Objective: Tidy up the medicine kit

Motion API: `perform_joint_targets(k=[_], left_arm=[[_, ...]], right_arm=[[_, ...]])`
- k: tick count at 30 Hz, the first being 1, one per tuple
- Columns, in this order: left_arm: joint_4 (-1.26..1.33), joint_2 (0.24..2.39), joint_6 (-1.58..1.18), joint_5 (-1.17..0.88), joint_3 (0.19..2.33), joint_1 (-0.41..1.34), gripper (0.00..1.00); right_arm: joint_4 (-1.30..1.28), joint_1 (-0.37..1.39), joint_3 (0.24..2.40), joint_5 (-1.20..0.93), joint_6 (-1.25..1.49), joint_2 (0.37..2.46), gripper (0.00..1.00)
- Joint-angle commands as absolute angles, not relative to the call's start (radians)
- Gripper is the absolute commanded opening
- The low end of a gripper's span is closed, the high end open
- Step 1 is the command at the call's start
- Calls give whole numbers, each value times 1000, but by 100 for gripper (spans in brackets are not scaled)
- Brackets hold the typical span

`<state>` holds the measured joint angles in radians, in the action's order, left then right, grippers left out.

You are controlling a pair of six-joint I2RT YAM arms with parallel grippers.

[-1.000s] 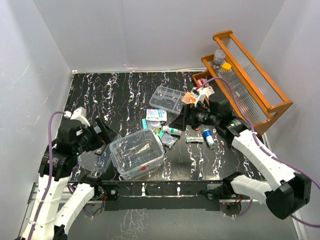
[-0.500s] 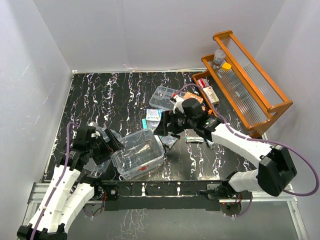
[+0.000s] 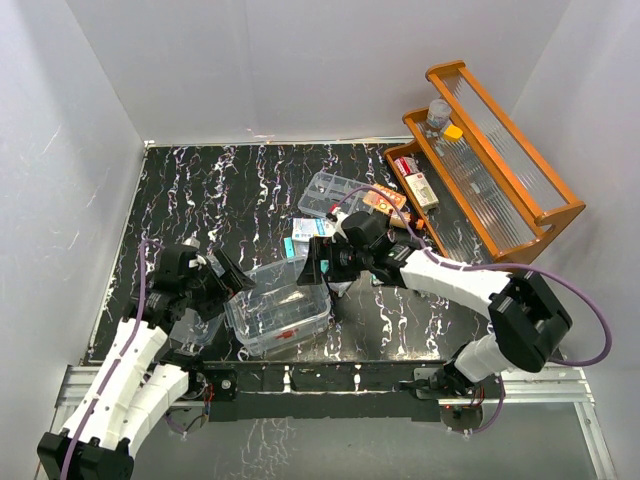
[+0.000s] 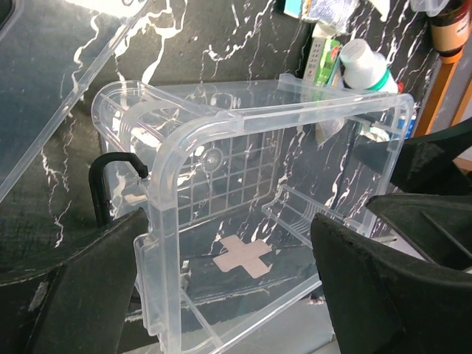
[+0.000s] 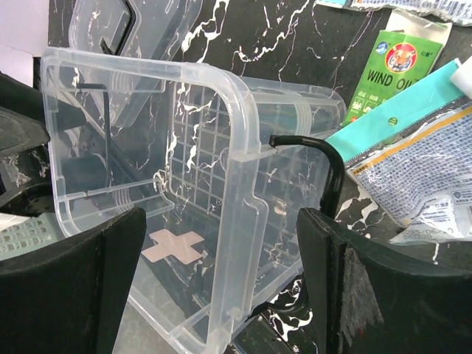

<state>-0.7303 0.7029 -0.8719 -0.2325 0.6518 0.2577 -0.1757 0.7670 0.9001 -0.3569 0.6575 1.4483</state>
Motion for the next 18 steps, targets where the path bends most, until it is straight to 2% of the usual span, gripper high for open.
perform_joint_targets(k=[1,5,10,18], left_arm=[[-644,716,-889,-257,640,262,90],[-586,742,-876,-209,641,264,90],[-530,758,-870,-21,638,263,90],[-378,849,-854,24,624,263,90]], right_arm=[[-79,772,912,-411,697,1463,81],[-29,773,926,-432,735,1488,81],[21,772,967,-404,795,1555,80],[112,772,1100,-416,845,1682,79]])
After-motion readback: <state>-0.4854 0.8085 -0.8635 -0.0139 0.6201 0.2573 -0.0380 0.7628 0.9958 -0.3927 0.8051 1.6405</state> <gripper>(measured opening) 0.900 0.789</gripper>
